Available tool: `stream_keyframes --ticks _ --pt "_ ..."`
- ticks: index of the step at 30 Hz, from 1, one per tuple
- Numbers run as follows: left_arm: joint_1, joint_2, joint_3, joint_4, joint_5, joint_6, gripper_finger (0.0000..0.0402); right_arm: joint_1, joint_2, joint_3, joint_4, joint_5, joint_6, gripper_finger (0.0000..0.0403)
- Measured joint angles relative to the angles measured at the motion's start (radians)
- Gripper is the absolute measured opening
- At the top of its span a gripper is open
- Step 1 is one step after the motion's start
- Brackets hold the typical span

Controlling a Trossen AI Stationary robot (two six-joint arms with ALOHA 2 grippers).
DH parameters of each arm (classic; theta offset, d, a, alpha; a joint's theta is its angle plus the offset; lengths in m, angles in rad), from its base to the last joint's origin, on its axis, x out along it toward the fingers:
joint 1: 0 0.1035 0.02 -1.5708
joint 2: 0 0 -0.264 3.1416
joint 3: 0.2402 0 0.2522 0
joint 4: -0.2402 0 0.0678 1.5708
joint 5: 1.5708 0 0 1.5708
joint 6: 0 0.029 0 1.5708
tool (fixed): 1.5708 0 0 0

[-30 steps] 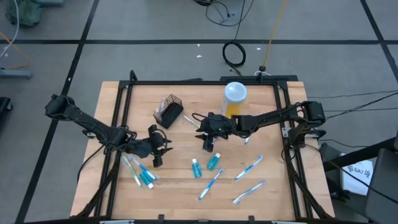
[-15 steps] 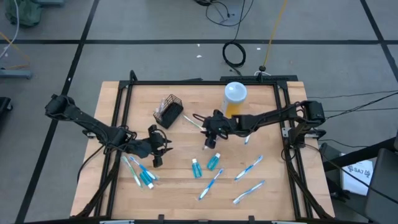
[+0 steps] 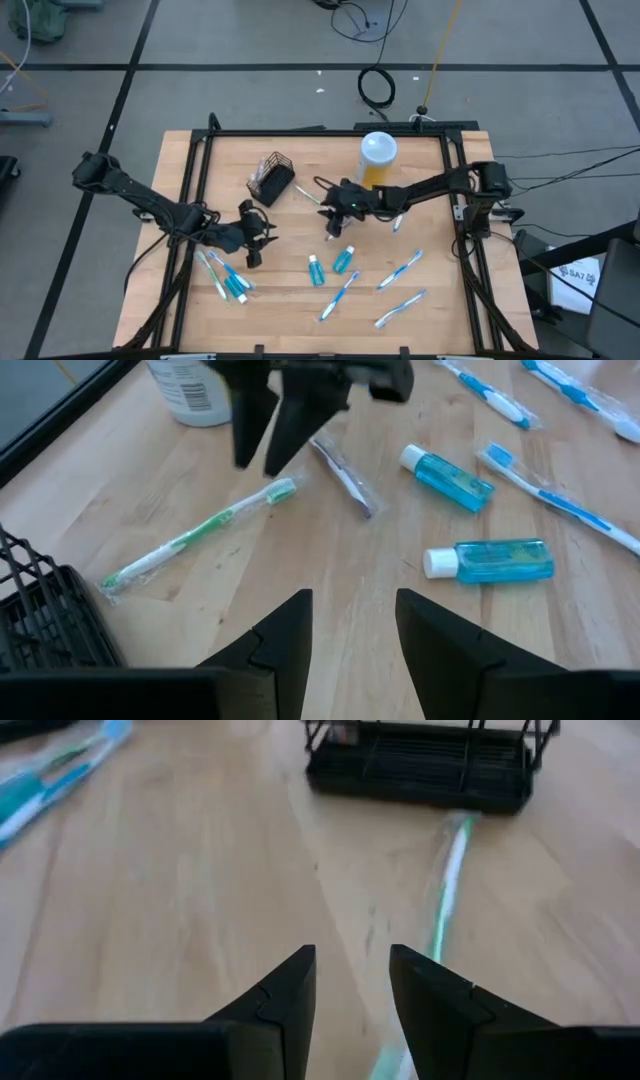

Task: Pick & Place toothbrushing station
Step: Put the top right green toothbrush into the black wire organizer

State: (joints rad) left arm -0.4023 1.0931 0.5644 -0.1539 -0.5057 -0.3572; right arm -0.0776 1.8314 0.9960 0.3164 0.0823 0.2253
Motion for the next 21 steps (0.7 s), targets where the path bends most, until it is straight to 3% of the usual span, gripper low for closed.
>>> stream_keyframes --ticks 7,12,21 --pt "0.027 0.0 0.0 -0.001 0.008 0.015 0.0152 0.007 -0.001 0.098 -0.237 0.195 0.034 0.0125" --pt "0.028 0.0 0.0 -0.001 0.01 0.011 0.0152 0.006 0.002 0.099 -0.206 0.123 0.051 0.0125" --pt "0.028 0.0 0.0 0.0 0.01 -0.015 0.0152 0.006 0.118 0.103 -0.184 0.126 0.075 0.0125"
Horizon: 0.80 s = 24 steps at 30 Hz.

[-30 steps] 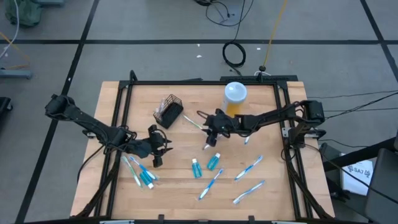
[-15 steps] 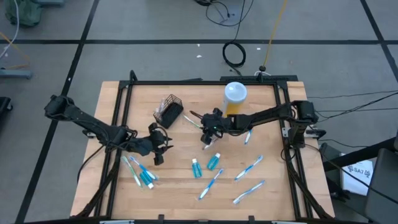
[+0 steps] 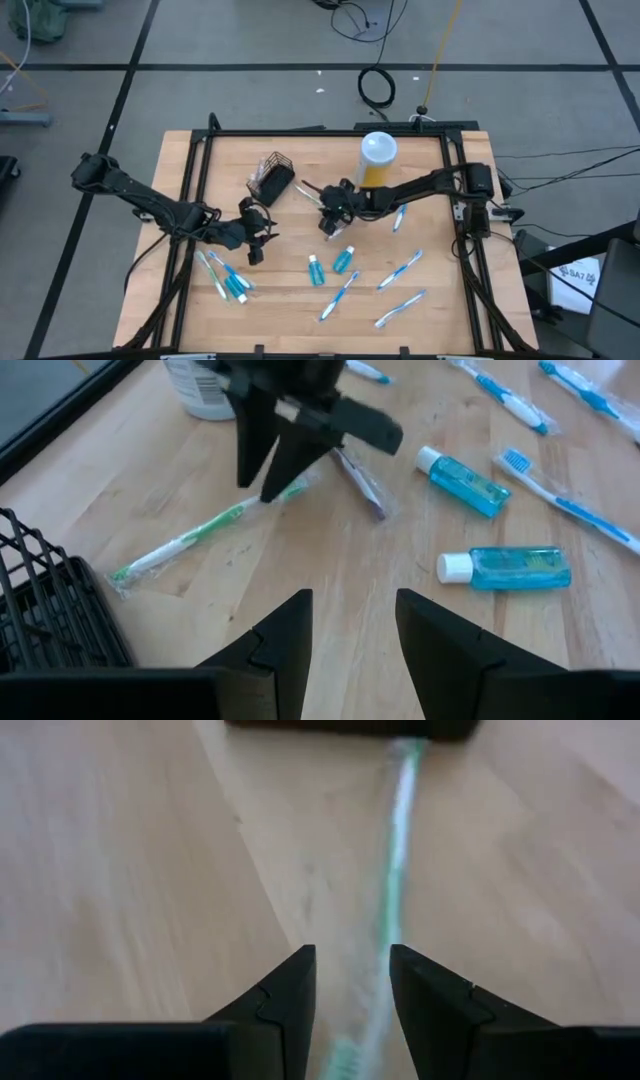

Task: Pick & Place toothbrushing station
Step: Put the top right green toothbrush into the black wire organizer

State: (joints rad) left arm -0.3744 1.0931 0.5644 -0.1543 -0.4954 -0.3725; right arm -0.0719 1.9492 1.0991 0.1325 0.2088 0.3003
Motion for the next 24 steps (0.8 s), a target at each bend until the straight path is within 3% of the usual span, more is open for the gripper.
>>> stream_keyframes --ticks 8,16,24 --pt "0.0 0.0 0.0 -0.001 0.001 0.002 0.0152 0.002 0.038 -0.002 -0.022 0.005 0.012 0.0112" --pt "0.0 0.0 0.0 -0.001 0.001 -0.012 0.0152 0.003 0.03 -0.003 -0.031 -0.002 -0.001 0.0013" --pt "0.0 0.0 0.0 0.013 0.0 -0.056 0.0152 0.05 0.003 -0.006 -0.049 0.014 -0.12 0.0011"
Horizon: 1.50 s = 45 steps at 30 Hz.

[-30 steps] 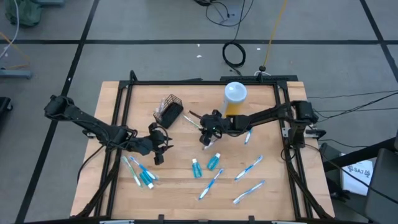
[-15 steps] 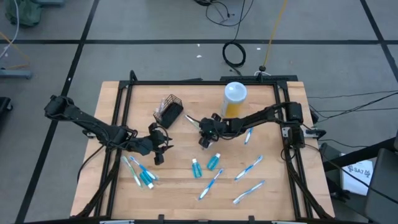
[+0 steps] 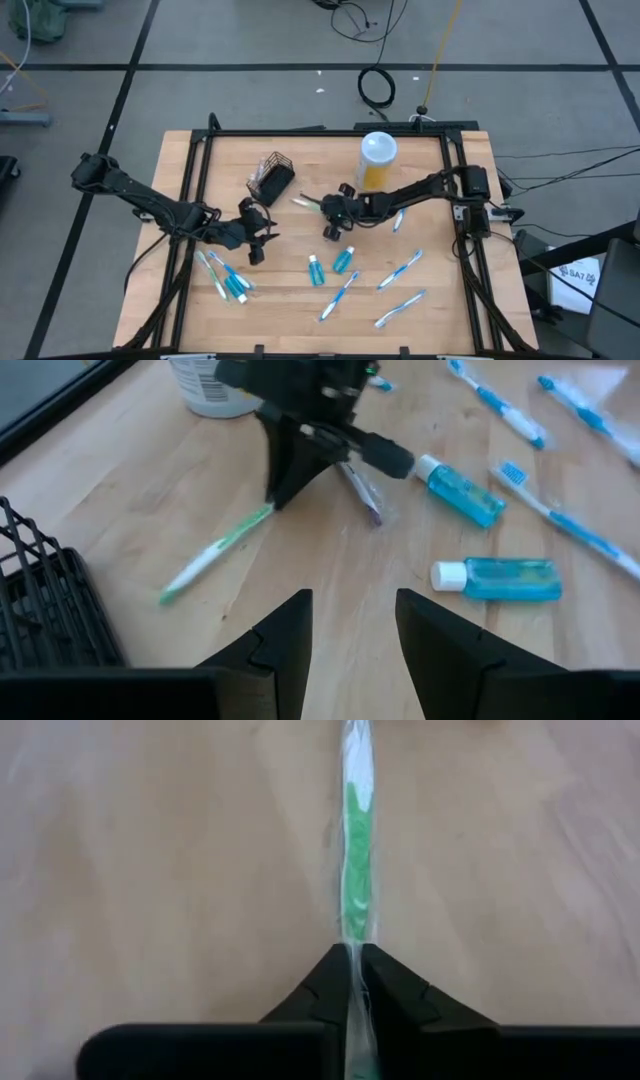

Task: Pick & Place toothbrushing station
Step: Put the top right green toothbrush into the black wire organizer

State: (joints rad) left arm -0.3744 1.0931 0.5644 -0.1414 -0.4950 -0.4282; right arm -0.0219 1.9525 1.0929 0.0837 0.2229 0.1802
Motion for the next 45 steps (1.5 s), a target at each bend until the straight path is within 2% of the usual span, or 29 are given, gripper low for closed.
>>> stream_keyframes --ticks 5,10,14,17,20,26,30,33,39,45 --pt "-0.009 0.002 0.0 0.08 0.001 0.023 0.0152 0.067 -0.083 -0.003 -0.008 0.132 -0.096 0.0006" --pt "0.006 0.042 -0.001 0.236 0.002 0.064 0.0152 0.147 -0.132 -0.001 0.016 0.234 -0.258 0.0003" --pt "0.03 0.085 -0.001 0.418 0.119 0.053 0.0152 0.215 -0.132 0.0 0.028 0.326 -0.477 0.0001" --pt "0.062 0.097 0.0 0.518 0.239 0.067 0.0152 0.257 -0.122 0.0 0.04 0.329 -0.674 0.0001" --pt "0.1 0.098 0.0 0.513 0.321 -0.007 0.0152 0.295 -0.118 0.0 0.06 0.334 -0.838 0.0001" --pt "0.16 0.102 0.0 0.376 0.339 -0.151 0.0152 0.349 -0.119 0.0 0.191 0.324 -1.177 0.0001" --pt "0.18 0.152 0.0 0.389 0.401 -0.194 0.0152 0.364 -0.119 0.0 0.305 0.322 -1.383 0.0001" --pt "0.184 0.224 0.0 0.48 0.468 -0.245 0.0152 0.357 -0.119 0.0 0.386 0.322 -1.506 0.0001" --pt "0.19 0.34 0.001 0.7 0.578 -0.317 0.0152 0.35 -0.12 0.001 0.407 0.298 -1.582 0.0001" --pt "0.209 0.363 0.008 0.681 0.588 -0.294 0.0152 0.349 -0.12 0.001 0.406 0.3 -1.579 0.0"
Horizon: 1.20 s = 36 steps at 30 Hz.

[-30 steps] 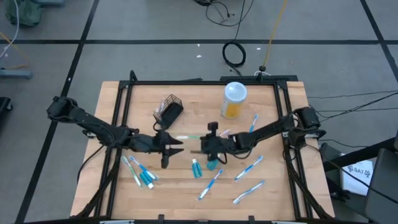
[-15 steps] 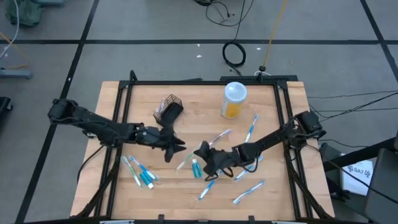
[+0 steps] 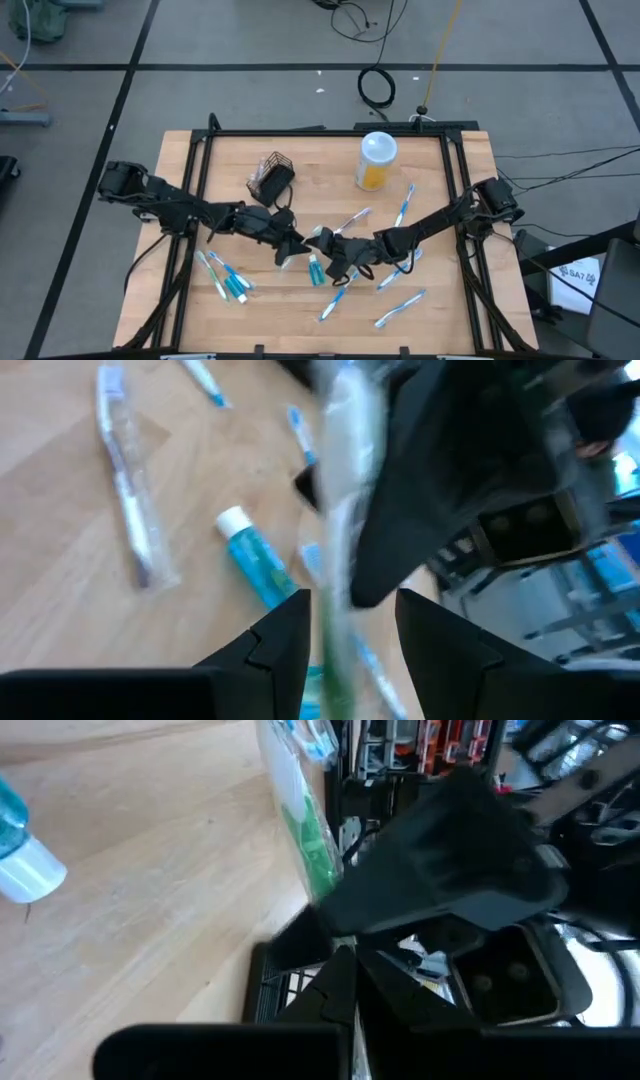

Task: Pick & Place toothbrushing station
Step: Put the top right green toothbrush into the black wire organizer

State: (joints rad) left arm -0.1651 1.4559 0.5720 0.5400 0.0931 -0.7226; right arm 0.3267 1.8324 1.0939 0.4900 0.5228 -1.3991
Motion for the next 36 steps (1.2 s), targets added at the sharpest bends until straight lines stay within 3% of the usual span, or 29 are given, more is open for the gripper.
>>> stream_keyframes --ticks 6,12,18,27,36 --pt "0.001 -0.001 0.0 0.009 0.022 0.017 0.0143 0.001 0.0 0.0 -0.01 0.0 0.002 0.0" --pt "0.001 -0.001 0.0 0.007 0.022 0.02 0.0082 0.003 0.0 0.0 -0.007 -0.001 0.009 0.0" --pt "0.001 -0.001 0.0 0.003 0.023 0.028 0.0027 0.003 0.0 0.0 -0.013 0.0 0.137 0.0" --pt "0.003 -0.001 0.0 0.004 0.022 0.04 0.0048 0.003 0.0 0.0 -0.009 -0.001 0.206 0.0028" --pt "0.009 -0.023 -0.001 -0.006 0.024 0.063 0.0021 0.004 0.0 0.0 0.013 0.039 0.235 0.006"
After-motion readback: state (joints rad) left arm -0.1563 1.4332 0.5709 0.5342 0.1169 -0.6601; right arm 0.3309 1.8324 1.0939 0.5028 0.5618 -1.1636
